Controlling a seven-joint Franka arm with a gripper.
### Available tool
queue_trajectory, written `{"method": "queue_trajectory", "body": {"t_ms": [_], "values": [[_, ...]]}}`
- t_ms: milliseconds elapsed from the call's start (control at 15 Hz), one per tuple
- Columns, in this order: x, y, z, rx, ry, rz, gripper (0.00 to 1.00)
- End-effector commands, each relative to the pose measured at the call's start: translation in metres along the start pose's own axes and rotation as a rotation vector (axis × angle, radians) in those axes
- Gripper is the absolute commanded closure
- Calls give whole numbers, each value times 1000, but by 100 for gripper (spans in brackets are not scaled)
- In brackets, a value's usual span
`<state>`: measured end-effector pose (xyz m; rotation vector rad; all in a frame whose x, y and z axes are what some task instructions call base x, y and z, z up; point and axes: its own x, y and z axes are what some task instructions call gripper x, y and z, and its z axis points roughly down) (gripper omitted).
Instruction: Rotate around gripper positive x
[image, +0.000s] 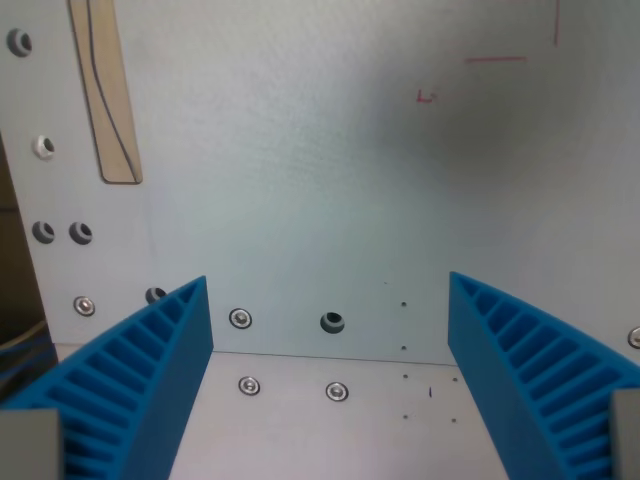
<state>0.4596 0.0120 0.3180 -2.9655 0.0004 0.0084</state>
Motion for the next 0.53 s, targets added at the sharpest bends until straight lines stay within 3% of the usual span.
{"method": "queue_trajectory", "body": {"t_ms": [67, 533], "values": [[-1, 5, -2, 208, -7, -20, 0], [-1, 5, -2, 290, -8, -19, 0]]}}
